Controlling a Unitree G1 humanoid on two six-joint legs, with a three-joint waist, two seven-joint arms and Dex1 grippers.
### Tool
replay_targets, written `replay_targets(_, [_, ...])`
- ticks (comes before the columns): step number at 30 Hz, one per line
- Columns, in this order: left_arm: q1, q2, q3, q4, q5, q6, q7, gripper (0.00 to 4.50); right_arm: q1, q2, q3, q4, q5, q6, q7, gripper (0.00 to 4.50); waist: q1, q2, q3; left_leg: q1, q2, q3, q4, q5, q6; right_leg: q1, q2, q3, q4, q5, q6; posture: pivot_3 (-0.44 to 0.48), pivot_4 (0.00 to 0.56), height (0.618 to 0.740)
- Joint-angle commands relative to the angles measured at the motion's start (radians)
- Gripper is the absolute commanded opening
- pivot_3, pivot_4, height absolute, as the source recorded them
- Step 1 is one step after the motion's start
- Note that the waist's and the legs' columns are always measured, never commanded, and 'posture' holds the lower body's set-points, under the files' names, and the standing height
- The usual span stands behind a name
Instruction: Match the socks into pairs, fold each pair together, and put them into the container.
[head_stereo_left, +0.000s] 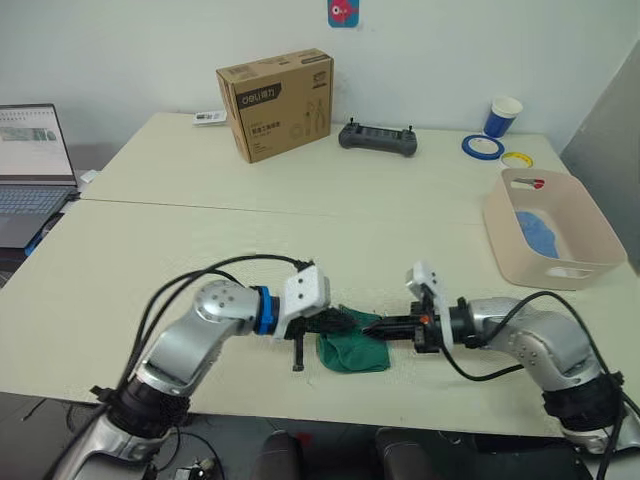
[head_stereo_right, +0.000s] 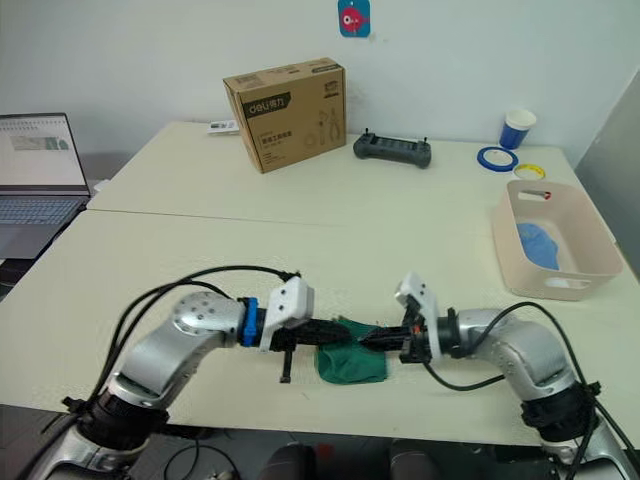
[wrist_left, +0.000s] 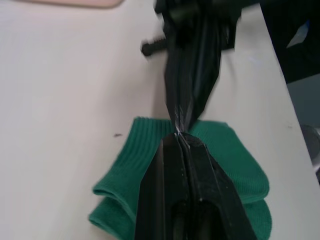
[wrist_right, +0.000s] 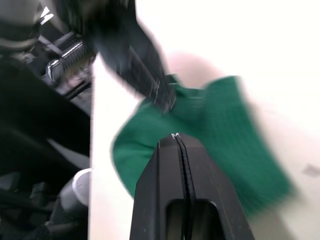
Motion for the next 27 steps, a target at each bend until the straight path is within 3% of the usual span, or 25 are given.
replay_targets(1, [0.048, 0.047, -0.035, 0.0, 0.053, -0.07, -0.023, 0.0, -0.003, -0.026, -0.113, -0.039, 0.095, 0.111, -0.034, 0.96, -0.001, 0.0, 0.0, 0.0, 0.0, 0.0, 0.0, 0.0, 0.0, 0.0, 0.0, 0.0, 0.0, 0.0, -0.001, 0.0, 0.15, 0.74])
replay_targets(7, [0.087, 0.086, -0.062, 0.111, 0.16, -0.174, 0.001, 0.0, -0.025, -0.011, -0.156, -0.03, 0.12, 0.404, -0.217, 3.04, 0.002, 0.0, 0.0, 0.0, 0.0, 0.001, 0.0, 0.0, 0.0, 0.0, -0.001, 0.0, 0.0, 0.0, -0.001, 0.0, 0.15, 0.74])
replay_targets(13, [0.117, 0.086, -0.055, 0.132, 0.158, -0.188, 0.004, 0.0, -0.066, 0.123, -0.224, 0.02, 0.158, 0.611, -0.307, 3.04, -0.005, 0.001, -0.001, 0.001, 0.0, 0.001, 0.0, 0.0, 0.0, 0.0, -0.001, 0.001, 0.0, 0.0, -0.001, 0.0, 0.15, 0.74])
replay_targets(19, [0.128, 0.088, -0.05, 0.124, 0.157, -0.188, 0.005, 0.0, -0.112, 0.302, -0.271, 0.132, 0.191, 0.659, -0.411, 3.04, -0.014, 0.001, -0.002, 0.001, 0.0, 0.001, 0.0, 0.0, 0.0, 0.001, 0.0, 0.0, 0.0, 0.0, -0.001, 0.0, 0.15, 0.74])
replay_targets(25, [0.131, 0.093, -0.032, 0.113, 0.152, -0.181, 0.007, 0.0, -0.115, 0.347, -0.305, 0.168, 0.245, 0.659, -0.486, 3.04, -0.021, 0.002, -0.002, 0.001, 0.0, 0.001, -0.001, 0.0, 0.0, 0.001, -0.001, 0.0, 0.0, 0.0, -0.001, 0.0, 0.15, 0.74])
replay_targets(27, [0.134, 0.096, -0.028, 0.109, 0.15, -0.18, 0.006, 0.0, -0.112, 0.344, -0.308, 0.167, 0.265, 0.659, -0.501, 2.44, -0.023, 0.002, -0.002, 0.001, 0.0, 0.001, -0.001, 0.0, 0.0, 0.001, 0.0, 0.0, 0.0, 0.0, -0.001, 0.0, 0.15, 0.74])
